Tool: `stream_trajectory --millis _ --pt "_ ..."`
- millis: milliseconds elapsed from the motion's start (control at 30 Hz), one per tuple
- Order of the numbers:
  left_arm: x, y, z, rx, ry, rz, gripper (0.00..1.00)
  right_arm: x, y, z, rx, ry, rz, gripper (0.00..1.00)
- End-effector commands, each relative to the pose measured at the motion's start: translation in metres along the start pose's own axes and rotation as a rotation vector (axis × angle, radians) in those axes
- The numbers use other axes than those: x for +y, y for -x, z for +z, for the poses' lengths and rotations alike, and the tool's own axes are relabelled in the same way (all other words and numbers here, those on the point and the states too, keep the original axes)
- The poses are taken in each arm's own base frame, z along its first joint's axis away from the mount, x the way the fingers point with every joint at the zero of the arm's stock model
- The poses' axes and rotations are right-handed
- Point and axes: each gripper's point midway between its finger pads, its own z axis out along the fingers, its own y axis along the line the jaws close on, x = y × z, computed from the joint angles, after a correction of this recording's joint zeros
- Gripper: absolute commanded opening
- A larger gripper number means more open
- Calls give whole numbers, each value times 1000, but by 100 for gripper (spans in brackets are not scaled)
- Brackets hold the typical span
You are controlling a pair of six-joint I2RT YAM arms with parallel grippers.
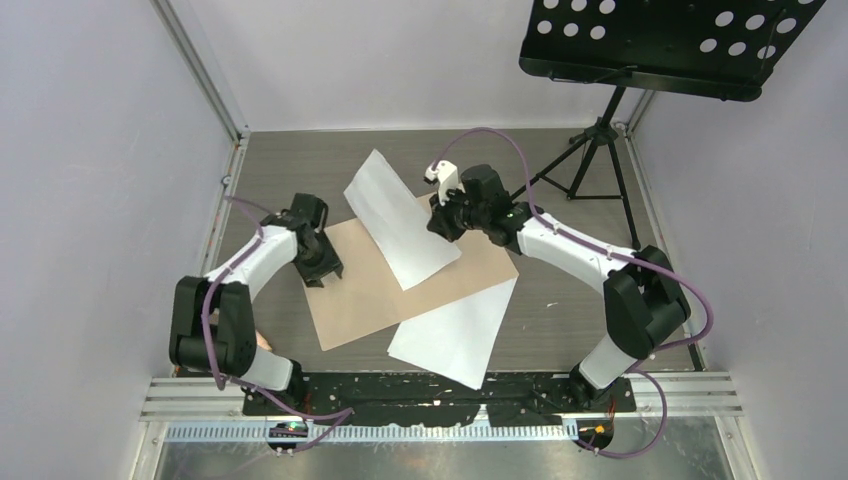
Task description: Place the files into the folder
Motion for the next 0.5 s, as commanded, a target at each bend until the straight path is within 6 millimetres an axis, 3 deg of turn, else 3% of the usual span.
stream_trajectory --millis 0,167,267,467 --pt "28 16 -12 -81 14 -148 58 4 32 -3 -76 18 -51 6" --pt "53 2 4 -7 -47 -336 80 15 27 7 -84 93 -26 5" --pt "49 -1 12 -6 -183 -395 99 21 23 10 -102 126 -7 5" --pt "44 -2 11 -22 -299 -372 100 31 19 10 -103 180 -3 6"
